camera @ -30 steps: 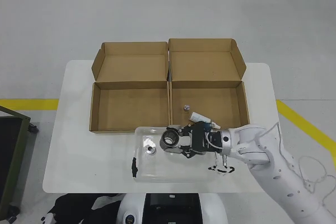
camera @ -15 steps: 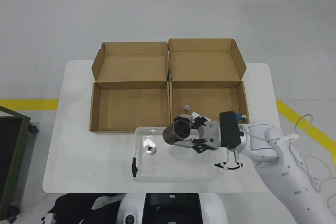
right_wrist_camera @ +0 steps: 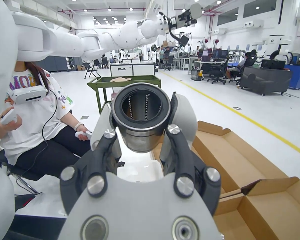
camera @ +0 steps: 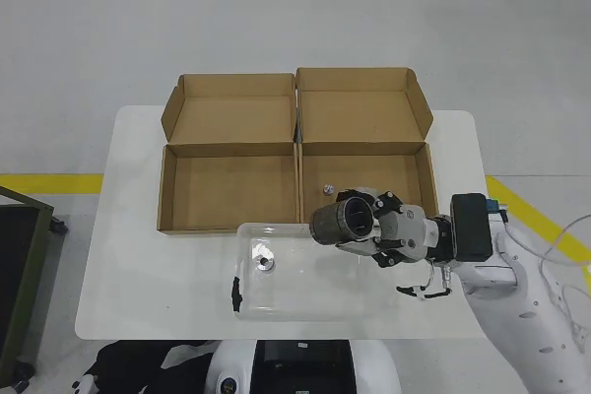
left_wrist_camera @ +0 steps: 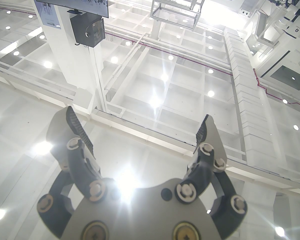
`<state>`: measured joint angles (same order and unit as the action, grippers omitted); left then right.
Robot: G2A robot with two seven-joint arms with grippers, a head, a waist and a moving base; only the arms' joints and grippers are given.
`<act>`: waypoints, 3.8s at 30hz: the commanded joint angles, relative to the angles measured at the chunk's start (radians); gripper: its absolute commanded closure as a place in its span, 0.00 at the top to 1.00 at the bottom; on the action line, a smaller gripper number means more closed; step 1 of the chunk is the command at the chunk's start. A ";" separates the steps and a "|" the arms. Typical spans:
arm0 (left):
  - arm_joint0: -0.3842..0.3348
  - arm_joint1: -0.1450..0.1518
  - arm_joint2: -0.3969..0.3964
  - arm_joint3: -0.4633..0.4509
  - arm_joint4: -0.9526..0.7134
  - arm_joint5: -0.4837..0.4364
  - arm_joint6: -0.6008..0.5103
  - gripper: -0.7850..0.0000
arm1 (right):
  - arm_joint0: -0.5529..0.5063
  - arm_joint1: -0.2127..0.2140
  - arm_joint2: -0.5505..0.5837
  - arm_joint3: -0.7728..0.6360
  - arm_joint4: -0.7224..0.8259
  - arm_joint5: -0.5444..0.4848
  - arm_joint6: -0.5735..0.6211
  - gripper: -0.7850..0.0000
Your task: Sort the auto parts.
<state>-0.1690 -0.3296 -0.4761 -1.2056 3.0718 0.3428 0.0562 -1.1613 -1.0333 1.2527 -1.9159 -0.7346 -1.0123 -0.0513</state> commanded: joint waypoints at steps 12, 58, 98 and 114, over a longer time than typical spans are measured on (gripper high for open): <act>0.000 0.000 0.000 0.000 0.000 0.000 0.000 1.00 | 0.031 -0.012 -0.015 0.046 -0.022 0.003 -0.069 0.00; 0.000 0.000 0.000 0.000 0.000 0.000 0.000 1.00 | 0.568 -0.219 -0.582 0.586 -0.207 0.401 0.448 0.00; 0.000 0.000 0.000 0.000 0.000 0.000 0.000 1.00 | 0.621 -0.317 -0.646 0.721 -0.262 0.396 0.553 0.61; 0.000 0.000 0.000 0.000 0.000 0.000 0.000 1.00 | 0.420 -0.230 -0.475 0.251 -0.344 0.315 0.670 0.72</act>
<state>-0.1690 -0.3296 -0.4761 -1.2056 3.0718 0.3428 0.0562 -0.7248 -1.2676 0.7730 -1.6412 -1.0725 -0.6952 0.6109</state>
